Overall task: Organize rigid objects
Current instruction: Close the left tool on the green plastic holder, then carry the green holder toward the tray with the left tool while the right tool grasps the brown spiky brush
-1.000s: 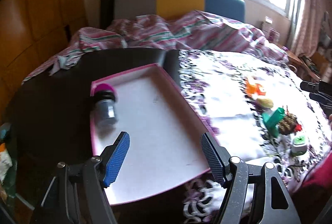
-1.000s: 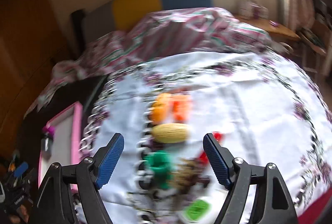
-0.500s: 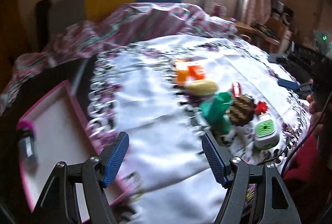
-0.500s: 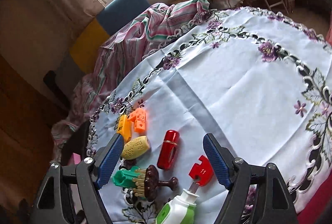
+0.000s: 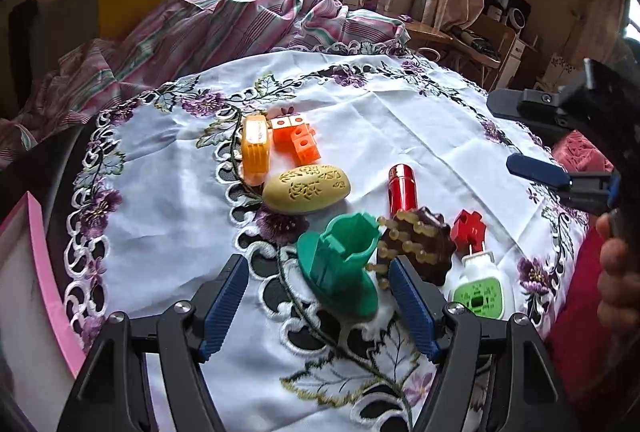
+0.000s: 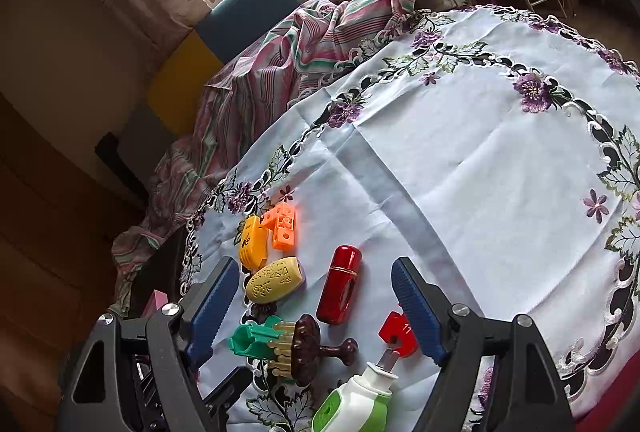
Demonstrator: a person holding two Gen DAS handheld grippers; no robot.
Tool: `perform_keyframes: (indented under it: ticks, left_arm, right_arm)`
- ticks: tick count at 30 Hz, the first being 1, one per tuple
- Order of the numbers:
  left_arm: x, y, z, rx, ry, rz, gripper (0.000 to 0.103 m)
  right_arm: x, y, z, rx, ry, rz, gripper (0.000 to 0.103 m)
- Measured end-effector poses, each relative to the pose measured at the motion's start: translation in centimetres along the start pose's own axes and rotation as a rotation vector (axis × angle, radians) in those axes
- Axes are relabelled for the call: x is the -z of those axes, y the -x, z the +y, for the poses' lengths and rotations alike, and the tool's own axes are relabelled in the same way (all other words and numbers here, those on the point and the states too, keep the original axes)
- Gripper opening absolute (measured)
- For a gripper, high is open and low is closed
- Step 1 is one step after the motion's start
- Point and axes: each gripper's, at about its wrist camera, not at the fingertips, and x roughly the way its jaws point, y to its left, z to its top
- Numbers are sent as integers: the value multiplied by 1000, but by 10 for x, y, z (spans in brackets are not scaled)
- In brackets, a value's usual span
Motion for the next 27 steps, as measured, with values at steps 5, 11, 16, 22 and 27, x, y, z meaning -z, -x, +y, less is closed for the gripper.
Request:
perform_keyframes:
  ticks: [5,11,16,22,27]
  left_arm:
    - [-6,-23,0,-8,15,20,72]
    - [3,-34,18,39,92,53,31]
    - [14,-17,33,13,127,45,31]
    - [32,7,49,-27,166,40,31]
    - [41,27,51,-44,168,16,31]
  right_arm:
    - [0,-1,1,0,4,3,80]
    - [2,-6,5,2,29,29,80]
    - [10,-20,22,0,118,110,80]
    - [22,-38,38,-6,205,209,80]
    - [32,-50,48,27,268,270,80]
